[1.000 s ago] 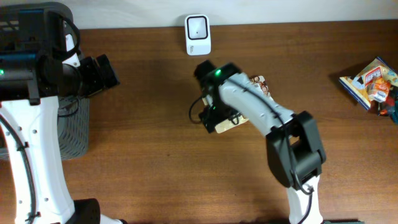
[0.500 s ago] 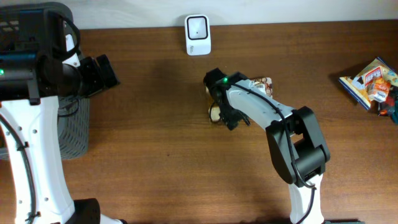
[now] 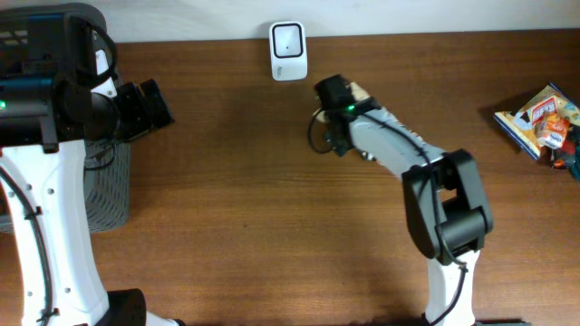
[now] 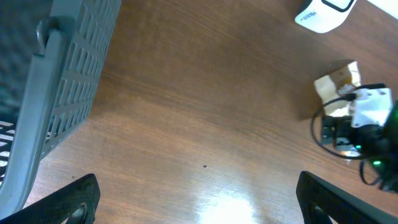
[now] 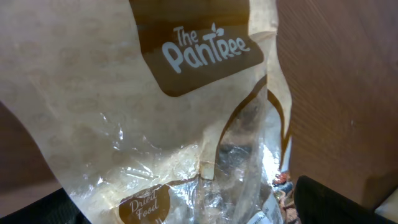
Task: Scan the item barcode
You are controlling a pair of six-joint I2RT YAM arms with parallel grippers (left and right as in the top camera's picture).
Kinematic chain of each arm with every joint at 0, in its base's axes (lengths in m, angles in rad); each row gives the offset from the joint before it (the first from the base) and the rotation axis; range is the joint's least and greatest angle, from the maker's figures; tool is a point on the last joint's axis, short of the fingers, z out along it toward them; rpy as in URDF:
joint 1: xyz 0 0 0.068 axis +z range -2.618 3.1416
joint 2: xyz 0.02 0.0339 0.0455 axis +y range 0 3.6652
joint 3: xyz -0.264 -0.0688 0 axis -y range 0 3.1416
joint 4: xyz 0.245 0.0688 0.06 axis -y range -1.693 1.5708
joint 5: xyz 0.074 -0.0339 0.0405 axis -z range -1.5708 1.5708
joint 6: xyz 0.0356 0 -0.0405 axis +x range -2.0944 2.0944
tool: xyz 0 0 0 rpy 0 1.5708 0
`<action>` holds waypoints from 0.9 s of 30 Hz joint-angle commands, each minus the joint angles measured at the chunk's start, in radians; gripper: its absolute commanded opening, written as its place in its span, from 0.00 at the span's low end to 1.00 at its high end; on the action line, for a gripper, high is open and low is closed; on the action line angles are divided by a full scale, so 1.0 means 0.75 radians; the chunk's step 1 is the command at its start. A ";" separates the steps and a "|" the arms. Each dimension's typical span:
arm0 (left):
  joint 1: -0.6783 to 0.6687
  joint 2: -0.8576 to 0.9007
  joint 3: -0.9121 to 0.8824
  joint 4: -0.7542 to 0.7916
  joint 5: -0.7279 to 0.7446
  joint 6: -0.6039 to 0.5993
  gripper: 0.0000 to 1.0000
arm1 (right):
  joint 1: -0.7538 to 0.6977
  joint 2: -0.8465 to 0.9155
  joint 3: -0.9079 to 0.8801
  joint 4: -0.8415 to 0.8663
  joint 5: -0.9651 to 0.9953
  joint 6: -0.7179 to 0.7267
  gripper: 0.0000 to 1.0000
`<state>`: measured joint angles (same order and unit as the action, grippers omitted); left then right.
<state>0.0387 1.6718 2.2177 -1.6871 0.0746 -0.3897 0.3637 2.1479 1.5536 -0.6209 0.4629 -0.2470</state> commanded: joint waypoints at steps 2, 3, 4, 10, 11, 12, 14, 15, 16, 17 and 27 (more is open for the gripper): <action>-0.005 -0.006 0.002 -0.001 -0.005 -0.013 0.99 | -0.122 0.061 -0.003 0.052 -0.110 -0.015 0.99; -0.005 -0.006 0.002 -0.001 -0.005 -0.013 0.99 | -0.149 0.070 -0.003 0.069 -0.144 -0.014 0.99; -0.005 -0.006 0.002 -0.001 -0.005 -0.013 0.99 | -0.181 0.080 -0.003 0.076 -0.214 -0.011 1.00; -0.005 -0.006 0.002 -0.001 -0.005 -0.013 0.99 | -0.285 0.106 -0.003 0.071 -0.361 0.066 0.60; -0.005 -0.006 0.002 -0.001 -0.005 -0.013 0.99 | -0.296 0.105 -0.002 0.066 -0.358 0.079 0.55; -0.005 -0.006 0.002 -0.001 -0.005 -0.013 0.99 | -0.304 0.105 -0.002 0.065 -0.359 0.116 0.54; -0.005 -0.006 0.002 -0.001 -0.005 -0.013 0.99 | -0.309 0.105 -0.002 0.062 -0.358 0.153 0.48; -0.005 -0.006 0.002 -0.001 -0.005 -0.013 0.99 | -0.309 0.102 -0.002 0.061 -0.358 0.179 0.43; -0.005 -0.006 0.002 -0.001 -0.005 -0.013 0.99 | -0.309 0.098 -0.001 0.061 -0.358 0.205 0.40; -0.005 -0.006 0.002 -0.001 -0.005 -0.013 0.99 | -0.309 0.092 0.004 0.054 -0.358 0.227 0.39; -0.005 -0.006 0.002 -0.001 -0.005 -0.013 0.99 | -0.310 0.003 0.292 -0.325 -0.663 0.381 0.04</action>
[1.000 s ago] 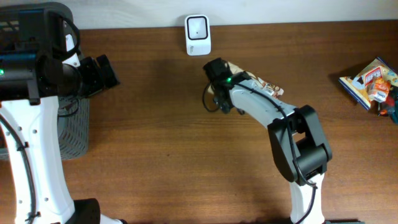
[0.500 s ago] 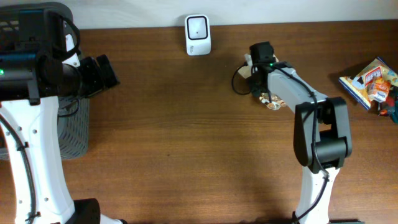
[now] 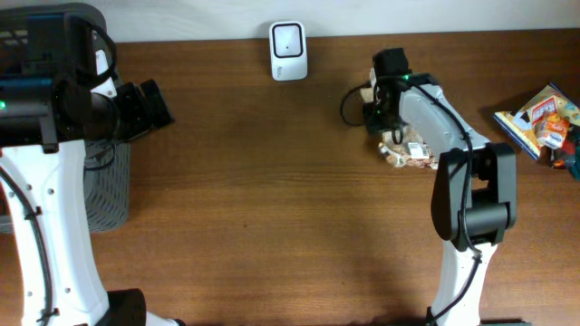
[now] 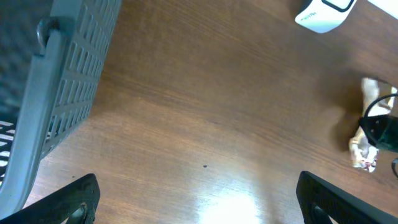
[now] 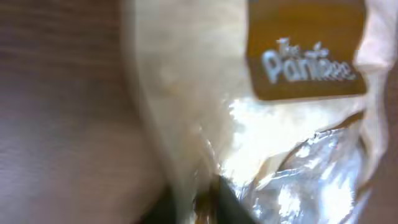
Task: Scan the item barcode
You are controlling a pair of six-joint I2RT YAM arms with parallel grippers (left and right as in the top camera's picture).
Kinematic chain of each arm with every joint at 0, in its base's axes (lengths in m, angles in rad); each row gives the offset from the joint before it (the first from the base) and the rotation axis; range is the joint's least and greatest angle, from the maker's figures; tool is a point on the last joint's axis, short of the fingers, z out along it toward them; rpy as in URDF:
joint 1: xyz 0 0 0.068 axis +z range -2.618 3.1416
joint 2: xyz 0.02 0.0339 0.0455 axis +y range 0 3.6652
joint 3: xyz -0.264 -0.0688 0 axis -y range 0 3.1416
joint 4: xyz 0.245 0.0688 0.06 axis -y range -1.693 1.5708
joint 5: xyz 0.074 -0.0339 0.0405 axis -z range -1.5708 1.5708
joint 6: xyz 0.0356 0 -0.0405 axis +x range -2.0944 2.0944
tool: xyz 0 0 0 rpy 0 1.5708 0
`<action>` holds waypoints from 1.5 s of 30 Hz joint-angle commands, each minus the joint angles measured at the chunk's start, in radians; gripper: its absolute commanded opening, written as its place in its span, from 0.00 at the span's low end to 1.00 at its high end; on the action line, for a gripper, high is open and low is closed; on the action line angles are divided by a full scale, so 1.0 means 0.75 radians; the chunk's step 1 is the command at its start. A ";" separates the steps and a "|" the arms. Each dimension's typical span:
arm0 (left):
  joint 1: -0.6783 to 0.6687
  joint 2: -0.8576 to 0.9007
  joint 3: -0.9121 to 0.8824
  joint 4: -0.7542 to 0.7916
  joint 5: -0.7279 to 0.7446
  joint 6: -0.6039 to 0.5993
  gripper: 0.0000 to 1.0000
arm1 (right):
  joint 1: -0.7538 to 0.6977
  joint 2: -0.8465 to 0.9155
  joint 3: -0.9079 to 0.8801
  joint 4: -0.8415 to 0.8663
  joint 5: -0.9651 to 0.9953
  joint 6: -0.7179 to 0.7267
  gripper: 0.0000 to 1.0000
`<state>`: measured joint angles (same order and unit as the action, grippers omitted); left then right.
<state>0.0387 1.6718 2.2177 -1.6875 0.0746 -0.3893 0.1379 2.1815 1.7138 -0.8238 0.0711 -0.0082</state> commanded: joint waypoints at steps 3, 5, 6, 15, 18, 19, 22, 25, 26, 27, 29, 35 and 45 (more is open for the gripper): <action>-0.005 -0.006 0.002 -0.001 -0.005 -0.013 0.99 | -0.009 -0.042 0.084 -0.107 -0.140 0.063 0.04; -0.005 -0.006 0.002 -0.001 -0.005 -0.013 0.99 | -0.010 -0.042 0.084 -0.138 -0.122 0.063 0.04; -0.005 -0.006 0.002 -0.001 -0.005 -0.014 0.99 | -0.012 -0.042 0.084 -0.145 -0.099 0.063 0.04; -0.005 -0.006 0.002 -0.001 -0.005 -0.013 0.99 | -0.011 -0.049 0.140 -0.178 -0.666 0.051 0.04; -0.005 -0.006 0.002 -0.001 -0.005 -0.013 0.99 | -0.011 -0.074 0.227 -0.220 -0.960 0.021 0.04; -0.005 -0.006 0.002 -0.001 -0.005 -0.013 0.99 | -0.011 -0.086 0.258 -0.248 -1.022 0.022 0.04; -0.005 -0.006 0.002 -0.001 -0.005 -0.013 0.99 | -0.011 -0.137 0.332 -0.343 -1.211 0.022 0.04; -0.005 -0.006 0.002 -0.001 -0.005 -0.014 0.99 | -0.011 -0.190 0.350 -0.381 -1.223 0.021 0.04; -0.005 -0.006 0.002 -0.001 -0.005 -0.013 0.99 | -0.011 -0.195 0.350 -0.388 -1.087 0.022 0.04; -0.005 -0.006 0.002 -0.001 -0.005 -0.013 0.99 | -0.011 -0.193 0.348 -0.416 -0.843 0.022 0.04; -0.005 -0.006 0.002 -0.001 -0.005 -0.014 0.99 | -0.004 -0.164 0.342 -0.507 -0.455 0.023 0.53; -0.005 -0.006 0.002 -0.001 -0.005 -0.014 0.99 | -0.003 -0.106 0.133 -0.427 -0.373 0.028 0.99; -0.005 -0.006 0.002 -0.001 -0.005 -0.013 0.99 | -0.123 -0.031 -0.101 -0.189 -0.534 0.061 0.99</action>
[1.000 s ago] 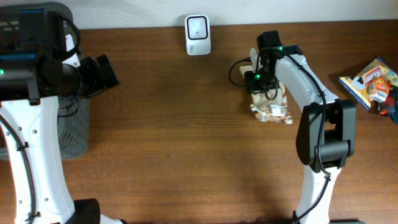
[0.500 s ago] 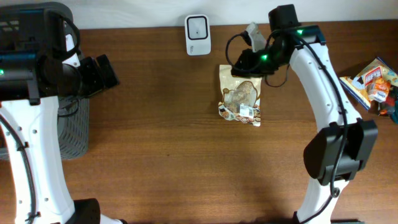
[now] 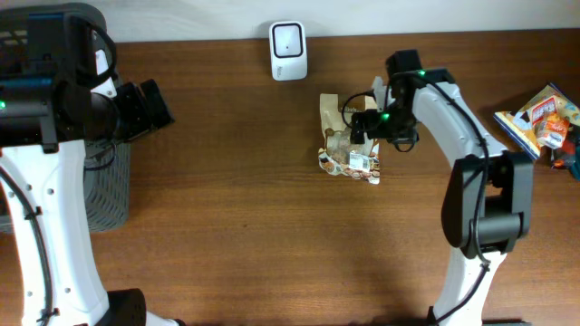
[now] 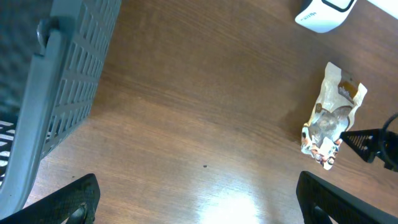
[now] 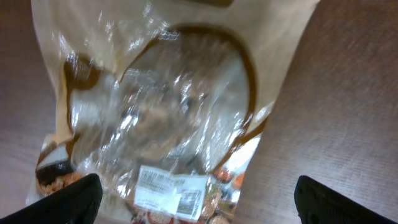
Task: Scan the item barcode
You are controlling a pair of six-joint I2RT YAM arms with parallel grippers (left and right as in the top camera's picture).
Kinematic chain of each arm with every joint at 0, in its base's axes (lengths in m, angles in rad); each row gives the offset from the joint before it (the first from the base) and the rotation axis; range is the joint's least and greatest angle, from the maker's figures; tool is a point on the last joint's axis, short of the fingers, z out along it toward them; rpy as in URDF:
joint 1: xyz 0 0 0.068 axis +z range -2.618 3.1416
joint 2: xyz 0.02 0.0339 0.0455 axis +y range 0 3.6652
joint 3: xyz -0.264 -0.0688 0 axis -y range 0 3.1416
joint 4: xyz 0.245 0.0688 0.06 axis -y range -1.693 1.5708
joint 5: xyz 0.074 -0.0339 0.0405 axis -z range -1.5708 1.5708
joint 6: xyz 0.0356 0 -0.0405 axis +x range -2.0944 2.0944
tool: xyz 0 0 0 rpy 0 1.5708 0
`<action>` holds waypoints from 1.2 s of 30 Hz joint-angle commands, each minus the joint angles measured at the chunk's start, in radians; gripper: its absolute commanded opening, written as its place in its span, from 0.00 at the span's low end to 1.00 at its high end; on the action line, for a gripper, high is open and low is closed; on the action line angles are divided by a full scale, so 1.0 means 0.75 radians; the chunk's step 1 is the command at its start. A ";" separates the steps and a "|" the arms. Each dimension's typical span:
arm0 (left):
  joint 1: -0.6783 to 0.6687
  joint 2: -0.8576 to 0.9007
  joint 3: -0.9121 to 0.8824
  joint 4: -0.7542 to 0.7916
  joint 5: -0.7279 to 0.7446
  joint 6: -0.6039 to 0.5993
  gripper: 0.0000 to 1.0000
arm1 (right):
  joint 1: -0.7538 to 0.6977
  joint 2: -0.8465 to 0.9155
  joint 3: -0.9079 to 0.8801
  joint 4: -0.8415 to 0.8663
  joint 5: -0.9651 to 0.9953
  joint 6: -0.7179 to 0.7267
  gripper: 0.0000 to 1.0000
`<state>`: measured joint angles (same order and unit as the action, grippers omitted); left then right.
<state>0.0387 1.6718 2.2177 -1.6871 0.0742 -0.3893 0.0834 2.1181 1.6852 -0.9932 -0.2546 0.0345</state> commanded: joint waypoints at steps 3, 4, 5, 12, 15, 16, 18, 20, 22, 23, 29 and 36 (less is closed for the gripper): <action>-0.005 -0.006 0.002 -0.001 -0.005 -0.014 0.99 | -0.079 0.065 -0.148 0.148 -0.293 -0.046 0.99; -0.005 -0.006 0.002 -0.001 -0.005 -0.013 0.99 | -0.086 0.065 -0.177 0.186 -0.335 -0.045 0.99; -0.005 -0.006 0.002 -0.001 -0.005 -0.013 0.99 | -0.091 0.065 -0.210 0.225 -0.371 -0.045 0.99; -0.005 -0.006 0.002 -0.001 -0.005 -0.013 0.99 | -0.094 0.065 -0.334 0.435 -0.568 0.043 0.87; -0.005 -0.006 0.002 -0.001 -0.005 -0.013 0.99 | -0.094 0.065 -0.380 0.529 -0.557 0.119 0.61; -0.005 -0.006 0.002 -0.001 -0.005 -0.013 0.99 | -0.094 0.065 -0.395 0.565 -0.542 0.145 0.43; -0.005 -0.006 0.002 -0.001 -0.005 -0.014 0.99 | -0.094 0.065 -0.408 0.606 -0.470 0.209 0.04; -0.005 -0.006 0.002 -0.001 -0.005 -0.013 0.99 | -0.095 0.065 -0.408 0.637 -0.446 0.221 0.04; -0.005 -0.006 0.002 -0.001 -0.005 -0.013 0.99 | -0.104 0.057 -0.401 0.648 -0.463 0.226 0.04; -0.005 -0.006 0.002 -0.001 -0.005 -0.013 0.99 | -0.111 0.047 -0.395 0.644 -0.465 0.226 0.04; -0.005 -0.006 0.002 -0.001 -0.005 -0.013 0.99 | -0.185 -0.218 -0.389 0.602 -0.464 0.208 0.04; -0.005 -0.006 0.002 -0.001 -0.005 -0.013 0.99 | -0.119 -0.601 -0.389 0.399 -0.012 0.091 0.04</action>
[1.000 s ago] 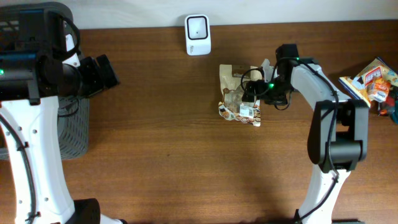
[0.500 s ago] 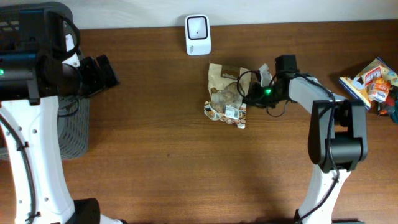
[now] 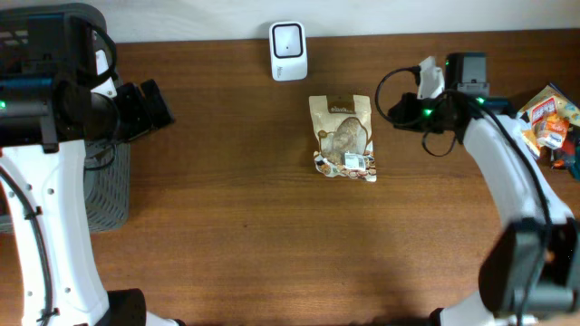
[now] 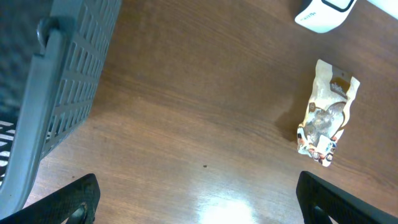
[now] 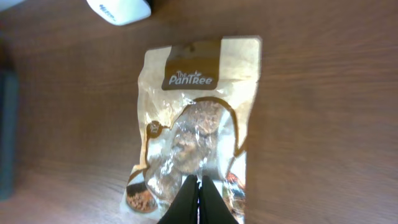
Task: Scan the item barcode
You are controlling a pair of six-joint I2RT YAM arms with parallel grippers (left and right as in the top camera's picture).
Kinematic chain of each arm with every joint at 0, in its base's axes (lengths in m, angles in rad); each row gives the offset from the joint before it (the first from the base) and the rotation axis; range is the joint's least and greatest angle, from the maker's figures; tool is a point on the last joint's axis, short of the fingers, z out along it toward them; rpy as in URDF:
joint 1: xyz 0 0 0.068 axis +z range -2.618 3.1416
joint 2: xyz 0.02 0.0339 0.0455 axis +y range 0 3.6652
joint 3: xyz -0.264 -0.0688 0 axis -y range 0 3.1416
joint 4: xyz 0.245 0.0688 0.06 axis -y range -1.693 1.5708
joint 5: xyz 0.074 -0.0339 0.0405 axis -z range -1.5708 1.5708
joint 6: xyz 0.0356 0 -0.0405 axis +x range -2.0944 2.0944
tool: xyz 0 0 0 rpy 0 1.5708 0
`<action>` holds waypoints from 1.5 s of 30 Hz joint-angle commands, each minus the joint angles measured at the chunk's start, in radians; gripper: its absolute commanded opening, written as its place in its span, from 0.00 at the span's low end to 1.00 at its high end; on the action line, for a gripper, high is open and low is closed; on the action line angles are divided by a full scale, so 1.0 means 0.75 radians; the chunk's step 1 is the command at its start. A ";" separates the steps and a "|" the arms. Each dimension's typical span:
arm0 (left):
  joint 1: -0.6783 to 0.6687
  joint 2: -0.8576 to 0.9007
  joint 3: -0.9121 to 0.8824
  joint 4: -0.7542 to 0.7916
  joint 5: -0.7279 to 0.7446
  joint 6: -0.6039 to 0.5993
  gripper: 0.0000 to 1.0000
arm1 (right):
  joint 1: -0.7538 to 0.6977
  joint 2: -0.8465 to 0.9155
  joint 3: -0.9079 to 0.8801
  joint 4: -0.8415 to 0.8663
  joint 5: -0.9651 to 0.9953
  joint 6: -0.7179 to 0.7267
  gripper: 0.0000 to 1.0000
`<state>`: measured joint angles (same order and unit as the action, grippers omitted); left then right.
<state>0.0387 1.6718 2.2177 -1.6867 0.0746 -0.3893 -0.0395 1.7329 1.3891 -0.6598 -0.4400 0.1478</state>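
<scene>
The item, a tan "The Pantree" dried-food pouch (image 3: 343, 138), lies flat on the brown table below the white scanner (image 3: 288, 50). Its white barcode label faces up near its lower end. My right gripper (image 3: 397, 110) hangs to the right of the pouch and above it, not touching. In the right wrist view its fingers (image 5: 199, 190) are shut together with nothing between them, over the pouch (image 5: 199, 118), and the scanner (image 5: 119, 9) sits at the top. My left gripper (image 3: 149, 107) stays far left, open (image 4: 199, 199) and empty. The pouch (image 4: 326, 115) shows at the right of the left wrist view.
A grey mesh basket (image 3: 104, 195) stands at the left table edge under the left arm. Colourful snack packets (image 3: 544, 118) lie at the far right edge. The table's back edge runs just behind the scanner.
My right gripper was open right beside the pouch; now it is back to the right and higher, shut on nothing. The pouch lies a little straighter and closer to the scanner.
My right gripper first held the pouch close to the scanner. Then it had the pouch further right. Later the pouch lay on the table with the gripper open beside it. Now the gripper is clear of it and shut. The left arm never moved.
</scene>
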 commanded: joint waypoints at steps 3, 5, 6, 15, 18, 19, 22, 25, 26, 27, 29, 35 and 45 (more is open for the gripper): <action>-0.005 -0.006 0.002 -0.002 -0.005 -0.013 0.99 | 0.081 -0.097 0.005 -0.116 0.213 -0.062 0.18; -0.005 -0.006 0.002 -0.002 -0.005 -0.013 0.99 | 0.143 -0.049 0.005 -0.164 0.221 -0.062 0.64; -0.005 -0.006 0.002 -0.002 -0.005 -0.013 0.99 | 0.180 -0.027 0.005 -0.168 0.253 -0.062 0.73; -0.005 -0.006 0.002 -0.002 -0.005 -0.013 0.99 | 0.687 0.244 0.005 -0.122 1.033 -0.047 0.99; -0.005 -0.006 0.002 -0.002 -0.005 -0.013 0.99 | 0.804 0.310 0.005 -0.089 1.176 -0.102 0.98; -0.004 -0.006 0.002 -0.002 -0.005 -0.013 0.99 | 0.841 0.321 0.005 -0.072 1.202 -0.132 0.99; -0.005 -0.006 0.002 -0.002 -0.005 -0.013 0.99 | 0.897 0.337 0.005 -0.032 1.205 -0.183 0.98; -0.005 -0.006 0.002 -0.002 -0.005 -0.013 0.99 | 0.906 0.352 0.005 -0.038 1.195 -0.182 0.98; -0.005 -0.006 0.002 -0.002 -0.005 -0.013 0.99 | 0.907 0.355 0.005 -0.042 1.194 -0.179 0.99; -0.005 -0.006 0.002 -0.002 -0.005 -0.013 0.99 | 0.907 0.357 0.005 -0.054 1.186 -0.176 0.98; -0.005 -0.006 0.002 -0.002 -0.005 -0.013 0.99 | 0.907 0.358 0.005 -0.072 1.166 -0.176 0.98; -0.004 -0.006 0.002 -0.002 -0.005 -0.014 0.99 | 0.883 0.415 0.002 -0.024 1.206 -0.177 0.98; -0.005 -0.006 0.002 -0.002 -0.005 -0.013 0.99 | 0.738 0.497 0.002 0.074 1.201 -0.161 0.94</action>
<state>0.0387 1.6718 2.2177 -1.6871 0.0746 -0.3893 0.5446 2.0705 1.3949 -0.6106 0.4751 0.0196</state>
